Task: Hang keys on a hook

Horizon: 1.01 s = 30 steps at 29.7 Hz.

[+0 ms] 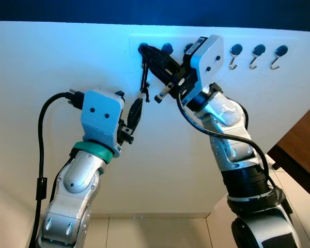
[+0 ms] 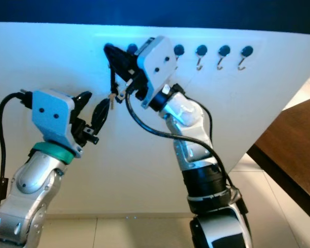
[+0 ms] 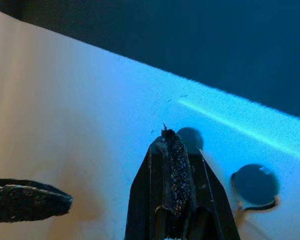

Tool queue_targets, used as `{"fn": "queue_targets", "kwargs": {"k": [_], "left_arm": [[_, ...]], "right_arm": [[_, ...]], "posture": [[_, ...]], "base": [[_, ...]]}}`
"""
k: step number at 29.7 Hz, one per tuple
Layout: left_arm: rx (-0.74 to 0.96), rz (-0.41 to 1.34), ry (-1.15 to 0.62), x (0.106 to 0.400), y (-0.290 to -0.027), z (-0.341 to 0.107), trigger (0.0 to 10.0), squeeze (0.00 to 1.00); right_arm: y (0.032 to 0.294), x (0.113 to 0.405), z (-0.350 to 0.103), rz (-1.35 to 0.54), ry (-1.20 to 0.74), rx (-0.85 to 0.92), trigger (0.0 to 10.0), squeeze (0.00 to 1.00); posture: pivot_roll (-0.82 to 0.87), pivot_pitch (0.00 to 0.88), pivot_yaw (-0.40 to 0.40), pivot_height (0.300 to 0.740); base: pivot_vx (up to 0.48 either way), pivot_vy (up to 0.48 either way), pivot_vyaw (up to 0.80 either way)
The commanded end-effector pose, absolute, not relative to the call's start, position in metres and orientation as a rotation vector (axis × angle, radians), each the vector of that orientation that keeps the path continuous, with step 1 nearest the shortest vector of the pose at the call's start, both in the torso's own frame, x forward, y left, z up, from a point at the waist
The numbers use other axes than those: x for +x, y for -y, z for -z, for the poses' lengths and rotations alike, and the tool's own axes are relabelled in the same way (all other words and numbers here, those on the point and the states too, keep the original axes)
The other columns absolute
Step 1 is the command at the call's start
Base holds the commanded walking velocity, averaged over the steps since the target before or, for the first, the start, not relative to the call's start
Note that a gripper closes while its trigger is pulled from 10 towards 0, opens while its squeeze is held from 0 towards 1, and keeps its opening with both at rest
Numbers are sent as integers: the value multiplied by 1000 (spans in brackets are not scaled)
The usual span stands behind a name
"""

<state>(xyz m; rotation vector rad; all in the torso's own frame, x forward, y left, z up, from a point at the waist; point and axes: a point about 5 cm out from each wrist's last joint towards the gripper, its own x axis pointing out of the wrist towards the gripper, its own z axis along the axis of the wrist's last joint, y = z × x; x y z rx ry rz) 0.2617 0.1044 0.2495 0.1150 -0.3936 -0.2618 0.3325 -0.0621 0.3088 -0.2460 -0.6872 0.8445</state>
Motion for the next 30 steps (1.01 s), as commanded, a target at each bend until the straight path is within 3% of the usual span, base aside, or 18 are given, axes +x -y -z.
{"fn": "queue_targets", "kwargs": {"k": [1, 13, 30], "left_arm": [[113, 267, 377, 261, -104, -247, 10000, 0], [110, 268, 378, 261, -102, -247, 10000, 0], [104, 282, 373, 260, -100, -246, 10000, 0]], "right_arm": [[52, 332, -310, -894, 686, -259, 10000, 0], [45, 338, -302, -936, 643, -287, 10000, 0], [32, 321, -308, -1020, 729, -282, 10000, 0]], "posture": [[-18, 10, 55, 740], [-21, 8, 53, 740], [-21, 4, 56, 740]], "base": [[0, 0, 0], [0, 0, 0], [0, 0, 0]]}}
